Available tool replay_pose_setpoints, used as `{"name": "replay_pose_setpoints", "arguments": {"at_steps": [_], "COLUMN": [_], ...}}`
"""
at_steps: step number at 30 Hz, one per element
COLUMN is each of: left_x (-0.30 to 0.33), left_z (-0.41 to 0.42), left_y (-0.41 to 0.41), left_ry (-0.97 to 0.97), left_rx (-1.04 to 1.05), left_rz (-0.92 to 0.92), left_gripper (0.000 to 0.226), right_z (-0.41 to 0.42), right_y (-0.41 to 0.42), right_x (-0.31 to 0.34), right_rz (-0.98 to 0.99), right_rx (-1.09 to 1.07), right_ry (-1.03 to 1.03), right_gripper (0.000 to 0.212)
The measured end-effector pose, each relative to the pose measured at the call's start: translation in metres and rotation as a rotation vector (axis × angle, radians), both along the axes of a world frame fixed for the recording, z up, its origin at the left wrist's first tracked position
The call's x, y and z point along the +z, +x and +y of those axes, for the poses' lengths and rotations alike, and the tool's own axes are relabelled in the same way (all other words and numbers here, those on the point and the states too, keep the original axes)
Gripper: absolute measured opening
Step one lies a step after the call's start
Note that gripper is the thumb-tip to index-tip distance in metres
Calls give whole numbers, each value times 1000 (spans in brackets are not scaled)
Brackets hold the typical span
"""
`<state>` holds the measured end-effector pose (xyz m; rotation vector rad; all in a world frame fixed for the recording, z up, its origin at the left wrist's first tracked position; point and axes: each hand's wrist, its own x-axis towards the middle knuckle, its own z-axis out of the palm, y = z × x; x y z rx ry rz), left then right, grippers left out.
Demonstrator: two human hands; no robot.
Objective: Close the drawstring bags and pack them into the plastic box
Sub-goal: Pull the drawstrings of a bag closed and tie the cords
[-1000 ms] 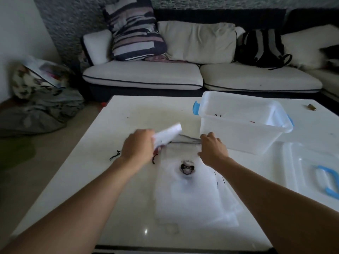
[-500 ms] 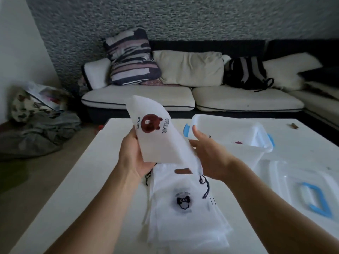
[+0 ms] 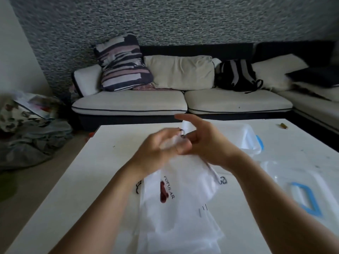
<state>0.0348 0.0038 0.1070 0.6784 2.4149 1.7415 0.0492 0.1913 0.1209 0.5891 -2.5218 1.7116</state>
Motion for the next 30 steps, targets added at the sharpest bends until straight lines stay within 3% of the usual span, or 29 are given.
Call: {"name": "replay_pose_setpoints", "arguments": {"at_steps": [2,4,7,9,13,19,22,24,30], "left_x": [-7,-9,-9,-8,-10,-11,-9,-9,-13], "left_z": [12,19,17,8,-3,-12,-15,-18,-27], "left_y": [4,7,2,-4,-9,-10,-11,-13,-17], "left_ry": [-9,125,436,563,506,453,482,556,514], "left_rx": [-123,28,289,361,505,550,665,713,760], "left_rz": [13,-41,-174,-199,-96,-87,-100,-121,-101], "left_gripper": [33,19,22,33,39,15,42,42,39], "right_z": [-10,-12,5,20,37,32,33,33,36], "right_y": [-1,-6,-12,-11,-10,-6,-6,-7,-11], "right_x": [1,-2,-9,-13,-21,-21,-21,-21,-22], "right_rz": [63,145,62,-65,-165,-266,-339,-364,-342], "right_rx": [-26,-137,-215,-191,-185,-158,-136,-127,-148], "right_ry": [9,-4,184,281,157,-44,-138,-185,-195], "right_gripper": [82,77,65,32,36,32,32,33,34]}}
